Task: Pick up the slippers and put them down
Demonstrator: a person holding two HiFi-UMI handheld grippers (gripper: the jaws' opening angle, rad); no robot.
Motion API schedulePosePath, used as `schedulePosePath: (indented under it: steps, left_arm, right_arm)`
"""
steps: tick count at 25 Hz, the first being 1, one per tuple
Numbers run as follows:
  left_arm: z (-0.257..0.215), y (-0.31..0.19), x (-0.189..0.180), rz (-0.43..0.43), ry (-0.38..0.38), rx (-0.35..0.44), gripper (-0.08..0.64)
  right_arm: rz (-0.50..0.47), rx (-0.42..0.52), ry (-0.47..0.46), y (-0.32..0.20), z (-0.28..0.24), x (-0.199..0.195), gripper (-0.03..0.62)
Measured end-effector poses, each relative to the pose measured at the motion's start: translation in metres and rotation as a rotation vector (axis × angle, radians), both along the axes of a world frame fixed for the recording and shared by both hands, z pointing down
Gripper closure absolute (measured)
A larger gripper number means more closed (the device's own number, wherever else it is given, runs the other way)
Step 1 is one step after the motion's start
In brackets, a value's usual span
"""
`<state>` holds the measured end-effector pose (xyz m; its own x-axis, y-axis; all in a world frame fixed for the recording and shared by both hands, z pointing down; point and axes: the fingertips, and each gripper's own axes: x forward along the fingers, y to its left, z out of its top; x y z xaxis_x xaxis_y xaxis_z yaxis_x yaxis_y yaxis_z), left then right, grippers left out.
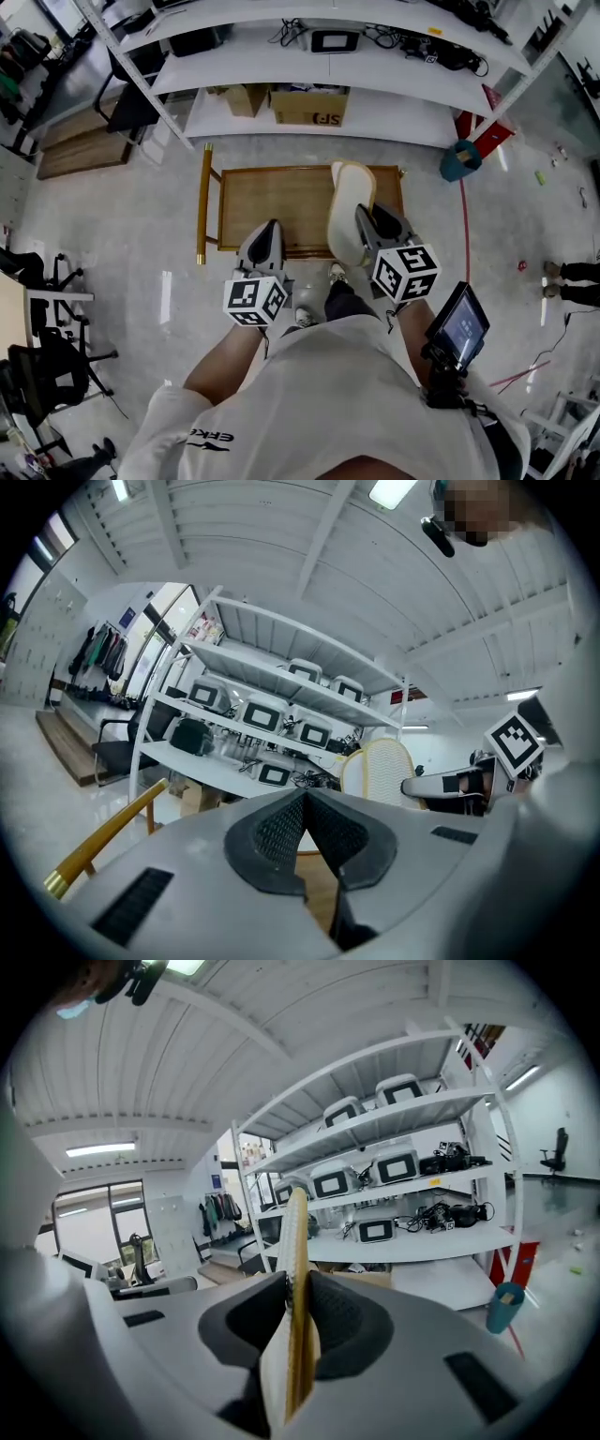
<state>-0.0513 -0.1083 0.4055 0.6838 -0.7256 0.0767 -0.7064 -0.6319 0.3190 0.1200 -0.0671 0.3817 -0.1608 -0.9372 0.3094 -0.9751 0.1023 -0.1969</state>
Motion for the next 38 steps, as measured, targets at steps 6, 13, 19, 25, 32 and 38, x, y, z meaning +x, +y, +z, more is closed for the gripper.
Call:
schedulePosePath:
  steps: [6, 13, 19, 25, 32, 38]
  left_arm:
    - [-0.012, 0.028, 0.011, 0.020, 0.025, 0.018, 0.557]
    - [-0.035, 0.048, 0.027, 0.001, 0.023, 0.060, 0.557]
    - [-0.043, 0.063, 0.039, -0.014, 0.011, 0.077, 0.557]
    - [-0.044, 0.076, 0.045, -0.020, 0.006, 0.079, 0.557]
    - [-0.048, 0.082, 0.049, -0.019, 0.048, 0.073, 0.557]
    - [-0.052, 0.085, 0.053, -0.020, 0.052, 0.083, 0.557]
  right_arm:
    - [0.056, 0.031, -0.053, 0.046, -0.011, 0.015, 0.511]
    - [0.052, 0.070, -0.082, 0.072, -0.031, 0.032, 0.511]
    - [0.038, 0.087, -0.092, 0.089, -0.039, 0.043, 0.511]
    - [0.028, 0.094, -0.092, 0.100, -0.039, 0.049, 0.511]
    - [0.034, 0.103, -0.094, 0.107, -0.042, 0.056, 0.511]
    - [0.032, 0.103, -0.095, 0.110, -0.043, 0.060, 0.511]
